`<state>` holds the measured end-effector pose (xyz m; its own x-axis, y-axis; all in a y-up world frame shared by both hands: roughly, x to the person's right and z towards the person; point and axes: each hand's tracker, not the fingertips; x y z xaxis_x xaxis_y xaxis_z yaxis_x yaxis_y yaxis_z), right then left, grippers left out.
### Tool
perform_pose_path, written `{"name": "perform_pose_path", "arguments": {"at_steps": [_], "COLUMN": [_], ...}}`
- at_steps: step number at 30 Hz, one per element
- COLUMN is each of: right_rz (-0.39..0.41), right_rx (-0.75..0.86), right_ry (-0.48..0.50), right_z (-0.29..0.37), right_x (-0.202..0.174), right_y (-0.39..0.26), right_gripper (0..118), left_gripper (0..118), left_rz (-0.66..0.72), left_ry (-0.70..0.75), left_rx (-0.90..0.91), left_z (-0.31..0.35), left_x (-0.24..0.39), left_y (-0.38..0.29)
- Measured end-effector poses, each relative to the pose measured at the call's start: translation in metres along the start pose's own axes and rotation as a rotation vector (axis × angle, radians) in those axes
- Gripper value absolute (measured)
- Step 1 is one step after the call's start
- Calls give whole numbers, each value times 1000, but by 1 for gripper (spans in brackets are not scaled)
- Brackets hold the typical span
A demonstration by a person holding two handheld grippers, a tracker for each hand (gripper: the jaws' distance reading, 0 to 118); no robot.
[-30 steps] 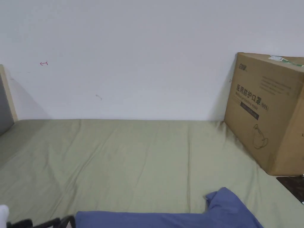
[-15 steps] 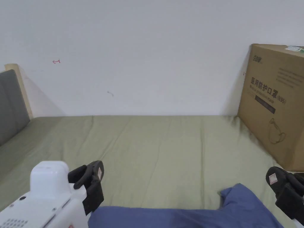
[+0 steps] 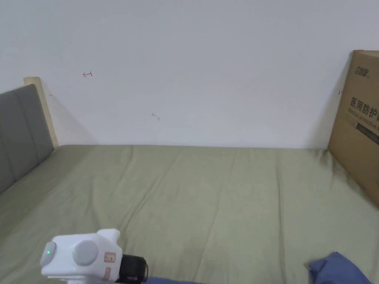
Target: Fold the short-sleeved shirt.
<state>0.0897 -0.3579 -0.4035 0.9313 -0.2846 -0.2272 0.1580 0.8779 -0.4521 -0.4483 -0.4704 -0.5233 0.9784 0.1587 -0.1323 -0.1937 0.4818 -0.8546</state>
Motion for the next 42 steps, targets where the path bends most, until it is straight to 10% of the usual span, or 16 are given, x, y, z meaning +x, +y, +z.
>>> {"name": "perform_pose_path", "arguments": {"at_steps": [8, 13, 16, 20, 22, 24, 30, 35, 38, 39, 42], "right_rz": [-2, 1, -11, 59, 63, 71, -95, 10, 132, 181, 264], "right_rx": [-69, -70, -100, -237, -326, -482, -632, -780, -767, -764, -749], "right_ry": [-40, -51, -58, -69, -79, -146, -326, -398, -342, -316, -243], "right_z": [-17, -24, -46, -105, -142, -187, -262, -271, -264, -262, -243], "right_x": [10, 22, 40, 73, 91, 111, 176, 189, 165, 156, 132], "right_y": [-5, -7, 1, 18, 21, 17, 0, -20, -14, -13, -13], "right_gripper": [0, 0, 0, 0, 33, 118, 116, 99, 54, 13, 1], "left_gripper": [114, 90, 0, 0, 0, 0, 0, 0, 0, 0, 0], "left_rz": [-103, -142, -125, -183, -183, -163, -146, -168, -158, -157, -122], "left_ry": [108, 90, -69, -58, -86, -92, -101, -53, -52, -58, -62], "left_rx": [-72, 19, 59, 183, 228, 237, 244, 203, 182, 178, 180], "left_z": [-68, -33, -14, 34, 53, 72, 97, 87, 81, 80, 75], "left_x": [8, 18, 14, 28, 27, 32, 42, 36, 33, 31, 28], "left_y": [-27, -31, -31, -39, -41, -38, -40, -38, -40, -42, -51]}}
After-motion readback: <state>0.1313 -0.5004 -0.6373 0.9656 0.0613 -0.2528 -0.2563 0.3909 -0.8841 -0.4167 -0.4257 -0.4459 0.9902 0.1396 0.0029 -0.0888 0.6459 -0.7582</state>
